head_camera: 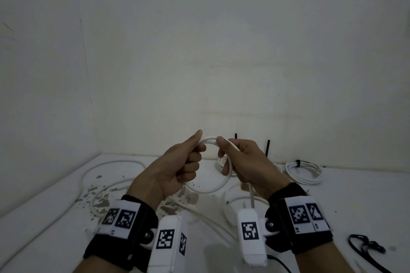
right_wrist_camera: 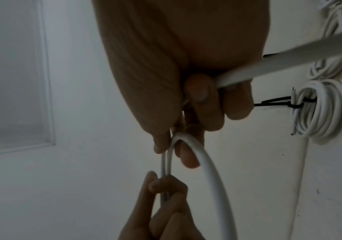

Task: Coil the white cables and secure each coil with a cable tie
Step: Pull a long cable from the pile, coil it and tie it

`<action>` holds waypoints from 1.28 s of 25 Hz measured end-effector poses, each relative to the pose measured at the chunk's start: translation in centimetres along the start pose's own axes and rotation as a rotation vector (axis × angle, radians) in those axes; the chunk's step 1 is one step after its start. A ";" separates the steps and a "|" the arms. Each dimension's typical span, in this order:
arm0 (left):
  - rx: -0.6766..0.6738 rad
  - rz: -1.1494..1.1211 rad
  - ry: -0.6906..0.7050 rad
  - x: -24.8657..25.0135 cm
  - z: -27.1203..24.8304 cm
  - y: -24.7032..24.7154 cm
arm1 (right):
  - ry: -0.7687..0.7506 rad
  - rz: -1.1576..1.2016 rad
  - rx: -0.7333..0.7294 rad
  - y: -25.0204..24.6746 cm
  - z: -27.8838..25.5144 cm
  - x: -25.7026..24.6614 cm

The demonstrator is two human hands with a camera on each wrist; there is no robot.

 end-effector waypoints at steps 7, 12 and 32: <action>0.036 -0.054 0.022 0.7 0.0 -0.9 | -0.006 0.034 -0.196 -1.2 -0.4 0.2; -0.049 -0.217 -0.024 0.7 -0.5 -0.6 | 0.041 -0.469 0.229 -4.6 -0.4 0.5; 0.282 -0.106 0.185 -0.4 0.4 0.0 | 0.182 0.221 -0.152 0.9 -0.7 -1.2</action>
Point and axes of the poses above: each hand's wrist, its own z-axis towards the middle knuckle, its own y-axis out of the palm, x = y × z, the point moved 4 cm from there along z, towards the middle knuckle, and after that the axes turned 8 degrees about y, right-handed, at the moved point
